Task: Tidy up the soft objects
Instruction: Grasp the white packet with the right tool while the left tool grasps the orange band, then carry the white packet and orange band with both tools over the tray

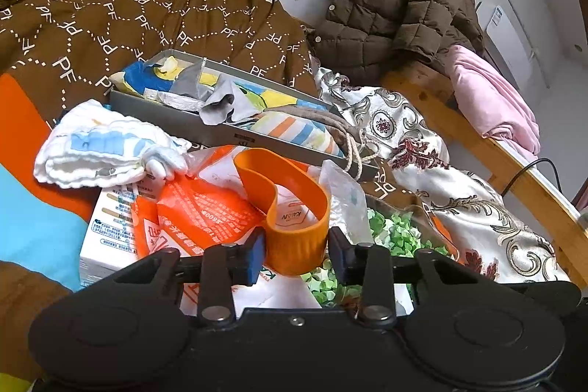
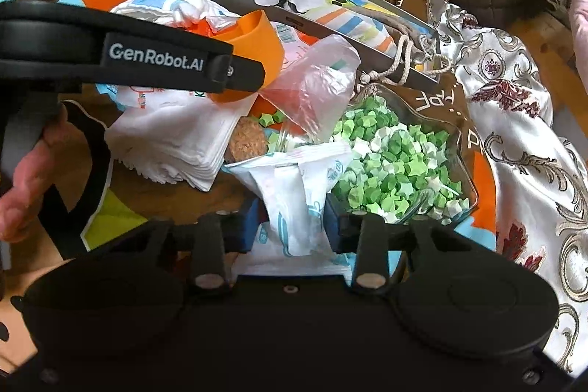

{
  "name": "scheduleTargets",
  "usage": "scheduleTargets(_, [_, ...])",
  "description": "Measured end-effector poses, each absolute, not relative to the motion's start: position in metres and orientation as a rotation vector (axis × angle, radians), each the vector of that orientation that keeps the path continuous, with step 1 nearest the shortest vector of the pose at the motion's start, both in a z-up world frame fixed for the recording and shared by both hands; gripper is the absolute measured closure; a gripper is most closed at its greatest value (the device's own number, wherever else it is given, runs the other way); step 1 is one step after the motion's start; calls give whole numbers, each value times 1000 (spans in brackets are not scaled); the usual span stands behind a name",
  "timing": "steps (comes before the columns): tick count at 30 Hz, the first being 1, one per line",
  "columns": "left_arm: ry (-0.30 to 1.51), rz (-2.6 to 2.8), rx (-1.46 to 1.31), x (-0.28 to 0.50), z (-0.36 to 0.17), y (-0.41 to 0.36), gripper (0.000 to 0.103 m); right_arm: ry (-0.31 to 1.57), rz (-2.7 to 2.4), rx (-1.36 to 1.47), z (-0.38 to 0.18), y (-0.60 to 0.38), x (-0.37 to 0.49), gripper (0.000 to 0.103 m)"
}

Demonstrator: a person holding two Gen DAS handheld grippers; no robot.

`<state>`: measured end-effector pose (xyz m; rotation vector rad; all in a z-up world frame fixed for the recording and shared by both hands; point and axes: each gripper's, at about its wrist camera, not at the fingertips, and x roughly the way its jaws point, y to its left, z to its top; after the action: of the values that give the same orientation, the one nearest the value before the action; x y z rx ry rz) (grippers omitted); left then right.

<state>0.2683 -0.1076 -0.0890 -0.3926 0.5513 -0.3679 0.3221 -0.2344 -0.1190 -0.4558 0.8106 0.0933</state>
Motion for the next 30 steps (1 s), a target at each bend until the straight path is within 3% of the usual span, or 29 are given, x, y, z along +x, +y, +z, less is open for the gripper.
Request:
scheduleTargets(12, [506, -363, -313, 261, -82, -115, 74, 788, 100, -409, -111, -231, 318, 83])
scheduleTargets(30, [370, -384, -285, 237, -39, -116, 74, 586, 55, -348, -72, -235, 291, 83])
